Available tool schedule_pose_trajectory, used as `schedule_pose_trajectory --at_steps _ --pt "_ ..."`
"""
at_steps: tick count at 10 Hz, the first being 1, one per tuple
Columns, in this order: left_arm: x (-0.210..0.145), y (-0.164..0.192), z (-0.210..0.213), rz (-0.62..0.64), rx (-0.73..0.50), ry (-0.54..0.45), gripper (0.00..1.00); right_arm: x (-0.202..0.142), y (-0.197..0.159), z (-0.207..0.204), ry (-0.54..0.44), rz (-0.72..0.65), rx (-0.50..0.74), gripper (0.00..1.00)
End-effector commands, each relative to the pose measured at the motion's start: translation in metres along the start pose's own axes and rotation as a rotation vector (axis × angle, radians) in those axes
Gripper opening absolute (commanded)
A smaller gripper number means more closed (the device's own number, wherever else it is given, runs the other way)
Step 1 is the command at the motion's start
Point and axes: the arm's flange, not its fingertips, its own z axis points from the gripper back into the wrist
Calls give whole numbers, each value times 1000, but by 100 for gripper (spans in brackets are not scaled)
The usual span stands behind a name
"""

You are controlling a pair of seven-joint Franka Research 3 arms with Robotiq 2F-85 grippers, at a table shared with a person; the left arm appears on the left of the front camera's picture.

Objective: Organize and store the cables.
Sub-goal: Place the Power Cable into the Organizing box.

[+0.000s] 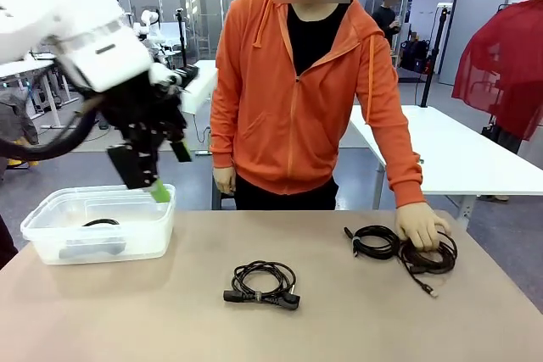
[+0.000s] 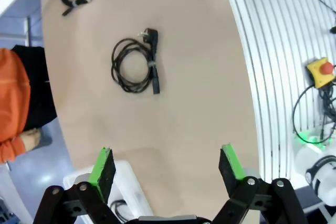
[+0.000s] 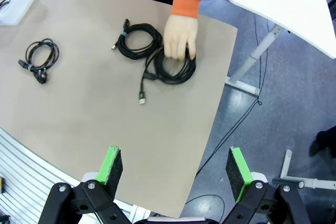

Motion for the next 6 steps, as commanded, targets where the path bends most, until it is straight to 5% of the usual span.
schedule_pose_trajectory --at_steps 1,6 --pt "22 28 -11 55 -46 57 100 -3 0 -2 0 -2 5 100" --pt "46 82 -66 249 -86 117 100 -3 0 -2 0 -2 5 100"
